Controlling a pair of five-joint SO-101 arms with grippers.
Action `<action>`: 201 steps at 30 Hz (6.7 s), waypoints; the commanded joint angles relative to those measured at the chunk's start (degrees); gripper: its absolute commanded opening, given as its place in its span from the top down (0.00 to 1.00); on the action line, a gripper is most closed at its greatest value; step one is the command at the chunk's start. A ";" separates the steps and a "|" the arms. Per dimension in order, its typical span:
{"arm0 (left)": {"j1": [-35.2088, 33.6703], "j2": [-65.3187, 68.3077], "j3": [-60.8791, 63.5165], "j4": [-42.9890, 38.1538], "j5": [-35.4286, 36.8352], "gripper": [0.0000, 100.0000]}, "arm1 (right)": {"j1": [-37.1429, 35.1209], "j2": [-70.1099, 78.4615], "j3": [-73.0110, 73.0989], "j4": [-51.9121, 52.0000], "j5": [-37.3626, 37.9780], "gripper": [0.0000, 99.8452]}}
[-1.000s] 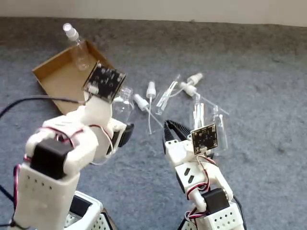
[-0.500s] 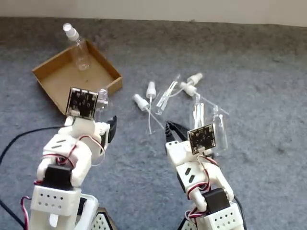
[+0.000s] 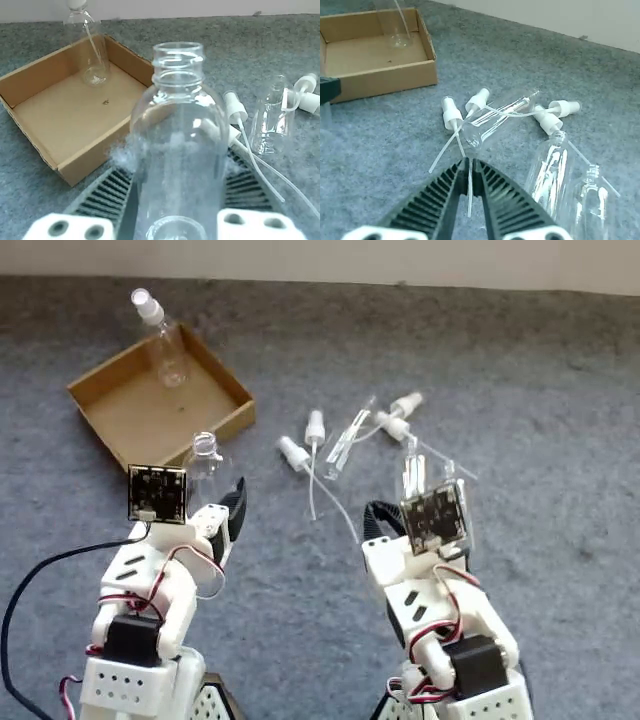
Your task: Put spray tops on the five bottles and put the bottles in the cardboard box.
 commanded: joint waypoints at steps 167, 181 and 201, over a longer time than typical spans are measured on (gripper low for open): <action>28.44 -12.88 12.70 -1.85 -6.07 0.94 | 14.02 43.91 -109.14 31.78 -6.42 0.99; 39.78 -12.88 15.52 -1.58 -12.84 0.94 | 14.02 26.95 -63.87 5.67 -6.42 0.99; 39.43 -12.88 15.52 -1.49 -12.84 0.94 | 13.05 5.32 -18.77 -22.99 -6.42 0.99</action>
